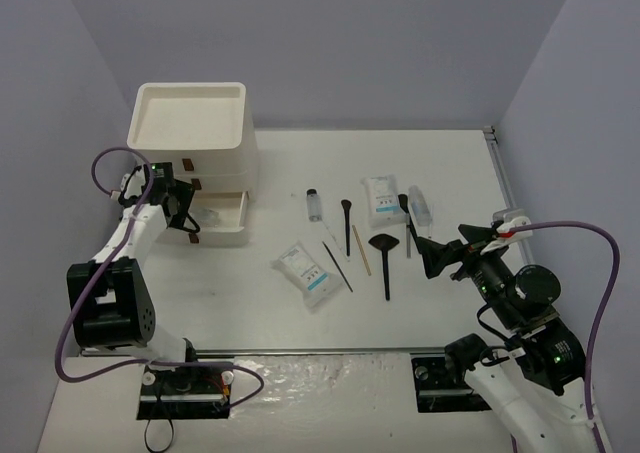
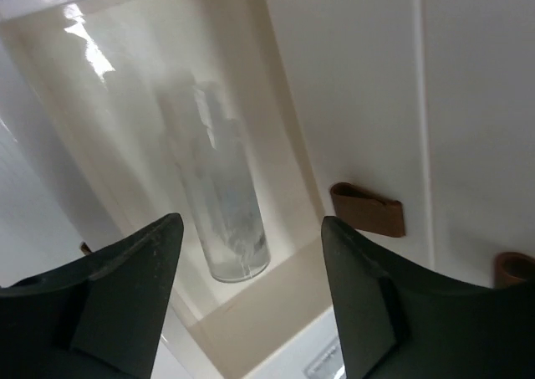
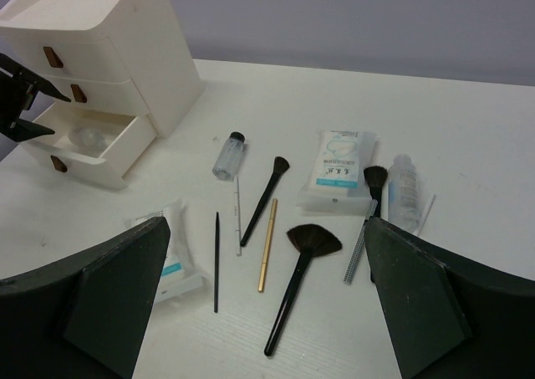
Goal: Organize the makeup
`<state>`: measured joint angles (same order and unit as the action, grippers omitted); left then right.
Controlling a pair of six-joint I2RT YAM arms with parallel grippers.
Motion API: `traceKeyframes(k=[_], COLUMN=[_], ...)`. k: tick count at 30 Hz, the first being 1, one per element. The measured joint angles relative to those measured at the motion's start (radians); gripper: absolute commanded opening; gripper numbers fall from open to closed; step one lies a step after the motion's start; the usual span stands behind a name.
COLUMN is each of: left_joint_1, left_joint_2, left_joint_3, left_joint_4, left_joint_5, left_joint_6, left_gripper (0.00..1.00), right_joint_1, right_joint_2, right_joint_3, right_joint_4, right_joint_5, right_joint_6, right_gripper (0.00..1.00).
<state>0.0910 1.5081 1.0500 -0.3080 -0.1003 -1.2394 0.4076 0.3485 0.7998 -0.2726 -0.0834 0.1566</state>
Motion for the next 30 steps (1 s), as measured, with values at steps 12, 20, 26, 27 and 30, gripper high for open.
traceKeyframes(k=[12, 20, 26, 27, 30], left_joint_1=[-0.034, -0.431, -0.628, -0.643, -0.678], left_joint_2=[-0.067, -0.066, 0.076, 0.122, 0.262], left_joint_3=[0.040, 0.256, 0.456, 0.481, 0.561], left_joint_4=[-0.042, -0.163, -0.240, -0.240, -0.276], left_joint_5=[0.030, -0.048, -0.144, -0.148, -0.156], left_joint_6=[0.111, 0.330, 0.417, 0.424, 0.446], left_gripper=[0.87, 0.97, 0.97, 0.97, 0.97], right_joint_1=[0.000, 0.000, 0.000, 0.000, 0.000], right_joint_2=[0.007, 0.033, 0.048, 0.051, 0.058], right_joint_3=[0.000, 0.000, 0.001, 0.001, 0.001], right_joint_4=[-0.001, -0.001, -0.002, -0.002, -0.002], right_joint_5=[-0.001, 0.000, 0.000, -0.001, -0.001], right_joint_6=[0.000, -0.002, -0.003, -0.003, -0.003], right_gripper=[1.00, 1.00, 1.00, 1.00, 1.00])
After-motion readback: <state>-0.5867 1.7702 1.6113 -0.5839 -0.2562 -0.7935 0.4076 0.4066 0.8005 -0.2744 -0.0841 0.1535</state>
